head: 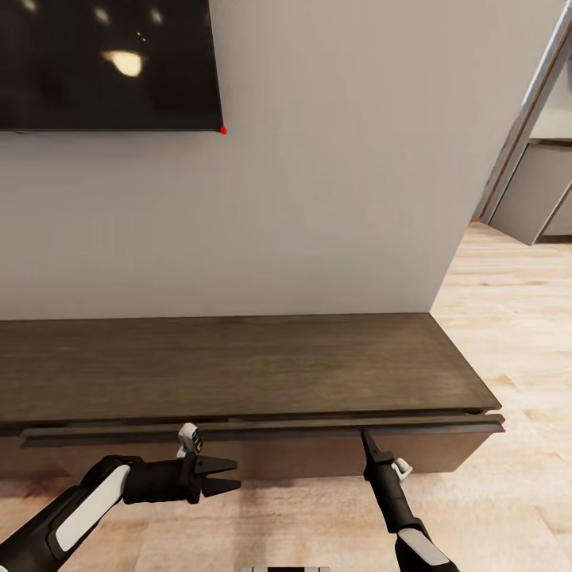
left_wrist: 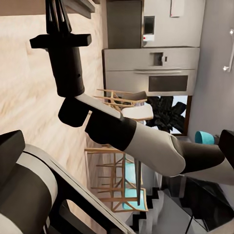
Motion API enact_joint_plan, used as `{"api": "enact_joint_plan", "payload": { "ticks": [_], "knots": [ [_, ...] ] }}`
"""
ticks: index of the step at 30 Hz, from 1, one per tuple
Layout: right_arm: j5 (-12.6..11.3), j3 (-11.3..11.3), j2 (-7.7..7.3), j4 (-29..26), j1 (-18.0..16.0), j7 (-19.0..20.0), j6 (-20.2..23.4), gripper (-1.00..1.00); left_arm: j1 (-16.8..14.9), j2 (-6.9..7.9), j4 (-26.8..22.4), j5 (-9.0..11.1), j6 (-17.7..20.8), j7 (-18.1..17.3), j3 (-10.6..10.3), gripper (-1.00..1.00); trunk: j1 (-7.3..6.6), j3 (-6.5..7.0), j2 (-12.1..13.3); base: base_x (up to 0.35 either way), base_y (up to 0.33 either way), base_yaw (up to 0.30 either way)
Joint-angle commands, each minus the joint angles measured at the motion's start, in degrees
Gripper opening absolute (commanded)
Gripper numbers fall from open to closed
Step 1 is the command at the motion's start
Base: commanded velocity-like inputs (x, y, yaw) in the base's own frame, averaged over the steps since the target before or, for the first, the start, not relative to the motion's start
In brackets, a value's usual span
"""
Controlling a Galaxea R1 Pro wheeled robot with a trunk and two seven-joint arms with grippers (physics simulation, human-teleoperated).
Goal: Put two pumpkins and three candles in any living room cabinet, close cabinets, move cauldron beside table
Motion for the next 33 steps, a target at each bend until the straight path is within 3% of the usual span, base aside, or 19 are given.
{"api": "enact_joint_plan", "payload": {
  "ticks": [1,21,33],
  "knots": [
    [-0.7,0.4,0.0,-0.1,-0.1,0.5,0.6,-1.0,-0.1,0.03,0.0,0.2,0.2,-0.1,-0.2,1.0,-0.02,-0.03,0.0,-0.001,0.0,0.0],
    [-0.7,0.4,-0.09,-0.1,-0.1,0.5,0.6,-1.0,-0.1,0.04,0.0,0.2,0.2,0.0,-0.1,1.0,-0.02,-0.03,0.0,-0.003,0.0,0.0],
    [-0.7,0.4,-0.09,-0.1,-0.1,0.6,0.6,-1.0,-0.1,0.09,0.0,0.2,0.2,0.0,-0.1,1.0,-0.02,-0.03,0.0,-0.183,0.0,0.0]
  ]
}}
